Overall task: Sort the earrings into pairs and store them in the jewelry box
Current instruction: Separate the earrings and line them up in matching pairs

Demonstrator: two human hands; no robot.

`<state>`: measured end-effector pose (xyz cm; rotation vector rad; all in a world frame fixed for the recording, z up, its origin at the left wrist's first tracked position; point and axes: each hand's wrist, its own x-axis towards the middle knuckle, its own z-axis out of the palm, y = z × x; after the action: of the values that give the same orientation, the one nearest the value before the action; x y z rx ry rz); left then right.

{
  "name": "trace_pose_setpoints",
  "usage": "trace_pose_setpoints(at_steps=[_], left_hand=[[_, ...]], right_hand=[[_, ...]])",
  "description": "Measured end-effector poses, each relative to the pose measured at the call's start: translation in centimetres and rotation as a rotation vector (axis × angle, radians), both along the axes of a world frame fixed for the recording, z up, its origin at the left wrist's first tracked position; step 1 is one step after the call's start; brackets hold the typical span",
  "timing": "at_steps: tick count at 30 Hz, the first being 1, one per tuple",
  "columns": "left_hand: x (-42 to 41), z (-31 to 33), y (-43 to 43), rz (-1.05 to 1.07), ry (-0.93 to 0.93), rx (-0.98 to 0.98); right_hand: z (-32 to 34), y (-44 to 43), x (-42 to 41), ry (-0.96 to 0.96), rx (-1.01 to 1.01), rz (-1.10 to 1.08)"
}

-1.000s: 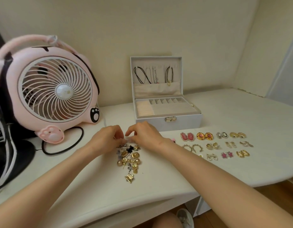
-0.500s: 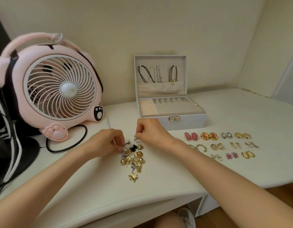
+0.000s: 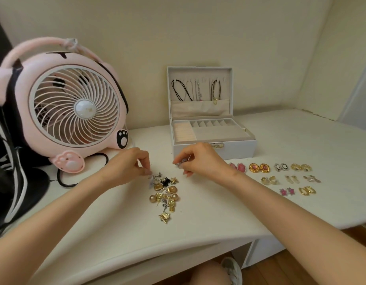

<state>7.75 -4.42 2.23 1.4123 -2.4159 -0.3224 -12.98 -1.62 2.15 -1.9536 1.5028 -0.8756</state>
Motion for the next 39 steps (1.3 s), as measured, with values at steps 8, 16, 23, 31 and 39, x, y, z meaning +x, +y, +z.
trace_pose_setpoints(at_steps=[8,16,23,31,39], left_hand=[[0.2,0.3,-0.2,0.029,0.097,-0.030],[-0.4,0.7,0.1,0.078,0.282,0.070],[-1.0,0.8,0.3,0.100,0.497,0.263],[-1.9,1.0,0.8,-0.041,0.721,0.468],[-4.3,0.9,2.2,-0.128,0.606,0.558]], right_hand=[[0.0,0.8,-0.5,-0.089,0.020,-0.025],[0.5,1.2,-1.2,-0.178,0.061,0.021],[0.7,1.4,-1.4,-0.224,0.068,-0.005],[1.2,2.1,-2.3,-0.158,0.043,-0.071],[0.8,3.0,-4.5,-0.147,0.087,-0.084]])
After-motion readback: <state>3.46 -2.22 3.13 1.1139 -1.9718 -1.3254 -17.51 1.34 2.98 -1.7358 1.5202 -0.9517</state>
